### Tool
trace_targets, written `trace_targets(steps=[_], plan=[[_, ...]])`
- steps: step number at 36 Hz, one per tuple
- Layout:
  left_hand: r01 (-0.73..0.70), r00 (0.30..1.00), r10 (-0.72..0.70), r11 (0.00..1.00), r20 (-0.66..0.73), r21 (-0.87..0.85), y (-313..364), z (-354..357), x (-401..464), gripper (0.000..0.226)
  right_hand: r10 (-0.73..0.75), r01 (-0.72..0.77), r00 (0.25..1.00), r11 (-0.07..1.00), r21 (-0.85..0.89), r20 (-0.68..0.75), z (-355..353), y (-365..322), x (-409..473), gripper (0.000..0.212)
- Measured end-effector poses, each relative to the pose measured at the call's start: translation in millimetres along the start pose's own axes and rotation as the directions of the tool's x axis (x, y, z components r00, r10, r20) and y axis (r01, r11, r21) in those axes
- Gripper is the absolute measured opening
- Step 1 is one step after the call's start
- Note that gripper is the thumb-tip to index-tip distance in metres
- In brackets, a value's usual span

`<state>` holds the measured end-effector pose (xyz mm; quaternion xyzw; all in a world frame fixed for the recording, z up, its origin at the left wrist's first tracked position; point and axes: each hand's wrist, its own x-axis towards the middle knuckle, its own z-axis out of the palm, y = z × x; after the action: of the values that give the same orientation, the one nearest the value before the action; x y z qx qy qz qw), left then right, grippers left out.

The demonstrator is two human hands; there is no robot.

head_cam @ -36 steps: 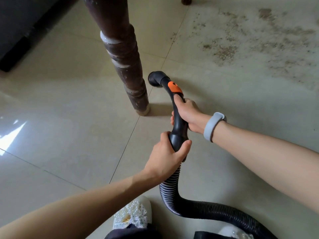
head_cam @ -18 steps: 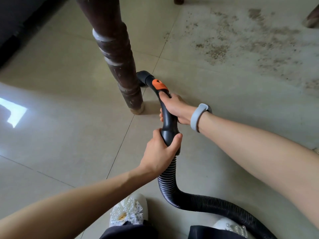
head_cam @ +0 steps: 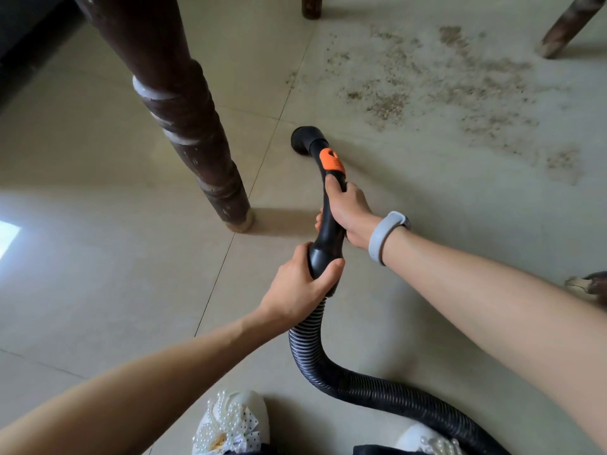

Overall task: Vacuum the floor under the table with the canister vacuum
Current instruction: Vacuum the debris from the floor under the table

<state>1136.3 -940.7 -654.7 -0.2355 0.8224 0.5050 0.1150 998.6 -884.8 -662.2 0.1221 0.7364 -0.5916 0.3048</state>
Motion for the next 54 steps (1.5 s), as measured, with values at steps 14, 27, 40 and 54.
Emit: trace_targets(steps=[14, 27, 40, 54], plan=[[0.152, 0.988, -0.149, 0.945, 0.035, -0.29, -4, 9, 53, 0.041, -0.082, 0.071, 0.992, 0.99, -0.123, -0.091, 7, -21, 47, 0.036], [0.155, 0.984, -0.099, 0.89, 0.15, -0.429, -4, 8, 67, 0.035, 0.012, 0.0, 0.998, 0.983, 0.183, -0.065, -2, -18, 52, 0.028], [0.109, 0.98, -0.043, 0.931, 0.193, -0.348, 13, 31, 74, 0.04, 0.025, 0.002, 0.963, 0.995, 0.1, -0.267, -45, -13, 53, 0.033], [0.009, 0.972, 0.034, 0.983, 0.234, -0.181, 36, 59, 78, 0.042, 0.099, -0.01, 0.911, 0.976, 0.218, -0.401, -97, -2, 48, 0.032]])
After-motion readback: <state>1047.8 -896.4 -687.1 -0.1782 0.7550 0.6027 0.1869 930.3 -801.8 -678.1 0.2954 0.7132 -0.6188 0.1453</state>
